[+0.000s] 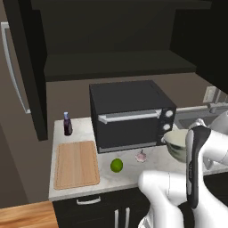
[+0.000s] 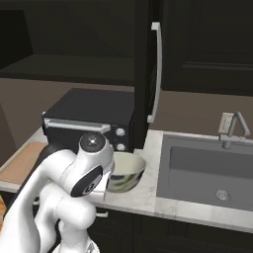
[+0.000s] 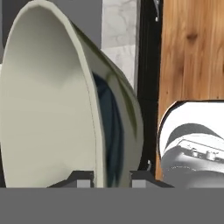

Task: Open the cabinet. Place the bowl and condiment on the counter. Then place the lime and garlic on the cutting board.

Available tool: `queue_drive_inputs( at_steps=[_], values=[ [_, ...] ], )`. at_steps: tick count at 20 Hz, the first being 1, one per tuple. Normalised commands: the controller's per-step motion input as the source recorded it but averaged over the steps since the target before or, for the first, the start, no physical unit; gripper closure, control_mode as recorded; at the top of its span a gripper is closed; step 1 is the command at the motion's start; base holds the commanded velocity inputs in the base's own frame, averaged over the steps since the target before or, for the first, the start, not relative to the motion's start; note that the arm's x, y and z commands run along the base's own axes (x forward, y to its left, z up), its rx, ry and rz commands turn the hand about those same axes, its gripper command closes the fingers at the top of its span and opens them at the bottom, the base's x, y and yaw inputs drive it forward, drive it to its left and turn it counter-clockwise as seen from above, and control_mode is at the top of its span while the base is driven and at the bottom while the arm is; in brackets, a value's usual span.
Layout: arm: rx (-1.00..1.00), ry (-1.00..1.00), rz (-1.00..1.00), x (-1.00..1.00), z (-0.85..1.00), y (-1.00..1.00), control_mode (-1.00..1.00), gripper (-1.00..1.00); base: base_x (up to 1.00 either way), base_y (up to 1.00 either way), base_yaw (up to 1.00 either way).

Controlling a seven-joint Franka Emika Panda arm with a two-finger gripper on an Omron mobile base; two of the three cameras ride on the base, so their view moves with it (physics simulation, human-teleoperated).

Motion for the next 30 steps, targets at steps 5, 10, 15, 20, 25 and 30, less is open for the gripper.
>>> queue_drive_inputs(
  at_steps=[5, 10, 15, 20, 25, 30],
  values=[
    [-0.08, -0.1, 0.0, 0.4, -0.86, 0.0, -1.0, 1.0, 0.0, 0.0, 0.0],
    [-0.05, -0.12, 0.0, 0.37, -0.79, 0.0, -1.0, 1.0, 0.0, 0.0, 0.0],
    [-0.03, -0.11, 0.0, 0.23, -0.61, 0.0, -1.0, 1.0, 0.0, 0.0, 0.0],
    [-0.04, -0.03, 0.0, 0.18, -0.34, 0.0, -1.0, 1.0, 0.0, 0.0, 0.0],
    [-0.06, 0.0, 0.0, 0.1, -0.22, 0.0, -1.0, 1.0, 0.0, 0.0, 0.0],
    [-0.06, 0.0, 0.0, 0.01, -0.06, 0.02, -1.0, -1.0, 0.0, 0.0, 0.0]
  ],
)
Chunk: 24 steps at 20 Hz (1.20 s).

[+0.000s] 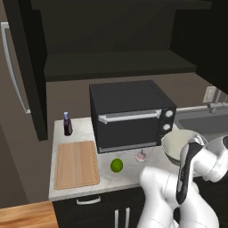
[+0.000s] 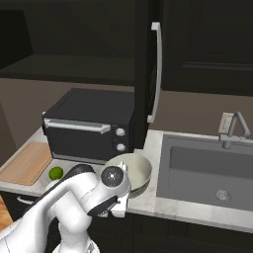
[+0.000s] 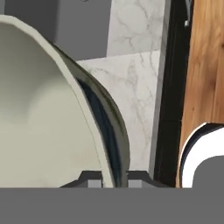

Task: Open the cabinet. Place the bowl and condiment on the counter. Then place the lime and garlic on the cutting board.

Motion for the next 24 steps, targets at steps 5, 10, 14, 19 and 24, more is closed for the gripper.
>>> queue_drive_inputs(
  at_steps=[5, 10, 14, 19, 24],
  values=[
    [-0.02, 0.0, 0.0, -0.05, 0.14, 0.0, -1.0, -1.0, 0.0, 0.0, 0.0],
    [0.0, 0.0, 0.0, -0.21, 0.7, 0.02, -1.0, -1.0, 0.0, 0.0, 0.0],
    [-0.08, 0.0, 0.0, -0.16, 0.89, 0.44, -1.0, -1.0, 0.0, 0.0, 0.0],
    [-0.14, 0.0, 0.05, -0.2, 0.93, 0.92, -1.0, -1.0, 0.0, 0.0, 0.0],
    [-0.14, 0.02, 0.27, -0.14, 0.32, 1.0, -1.0, -1.0, 0.0, 0.0, 0.0]
  ],
)
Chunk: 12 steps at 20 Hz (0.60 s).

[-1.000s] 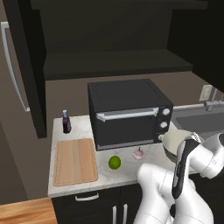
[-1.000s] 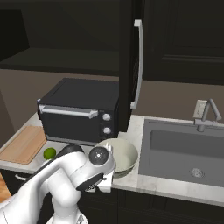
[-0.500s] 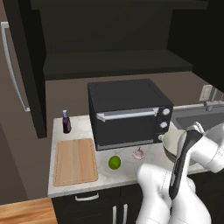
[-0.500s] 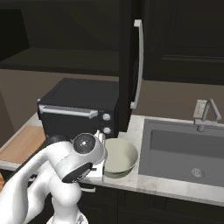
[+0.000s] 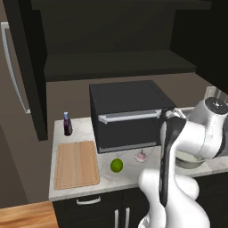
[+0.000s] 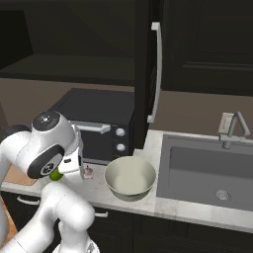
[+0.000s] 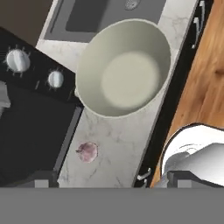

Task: Open the cabinet. Place the bowl and condiment on the counter. Then place the lime and garlic on the cutting board.

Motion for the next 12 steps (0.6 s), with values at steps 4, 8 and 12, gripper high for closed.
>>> queue_drive_inputs(
  at_steps=[4, 8, 12],
  values=[
    [-0.14, 0.02, 0.56, 0.0, -0.19, 0.96, -1.0, -1.0, 0.0, 0.0, 0.0],
    [-0.12, 0.0, 0.64, 0.0, -0.59, 0.95, -1.0, -1.0, 0.0, 0.0, 0.0],
    [-0.13, 0.02, 0.59, 0.04, -0.74, 1.0, -1.0, -1.0, 0.0, 0.0, 0.0]
  ],
)
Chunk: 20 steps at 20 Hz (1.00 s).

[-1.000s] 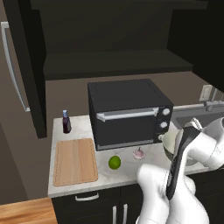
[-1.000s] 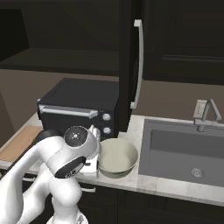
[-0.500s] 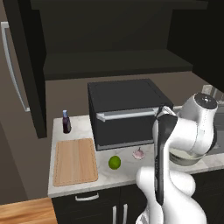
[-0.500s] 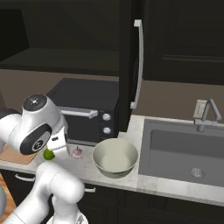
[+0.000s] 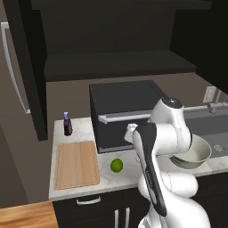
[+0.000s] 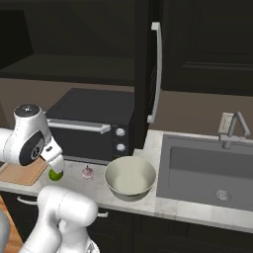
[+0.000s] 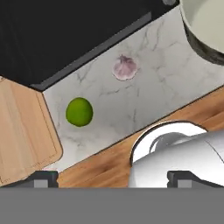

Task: Open the cabinet. Place the bowl and condiment on the counter. Then place the lime and garlic on the cutting board.

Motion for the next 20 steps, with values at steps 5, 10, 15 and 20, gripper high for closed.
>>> queue_drive_inputs(
  at_steps=[5, 10, 15, 20],
  values=[
    [-0.1, 0.05, 0.48, 0.16, -0.8, 0.62, -1.0, -1.0, 0.0, 0.0, 0.0],
    [-0.01, 0.0, 0.26, 0.38, -0.67, 0.0, -1.0, -1.0, 0.0, 0.0, 0.0],
    [-0.01, 0.0, 0.16, 0.8, -0.55, 0.02, -1.0, -1.0, 0.0, 0.0, 0.0],
    [-0.01, 0.0, 0.14, 0.52, -0.38, 0.14, -1.0, -1.0, 0.0, 0.0, 0.0]
  ],
)
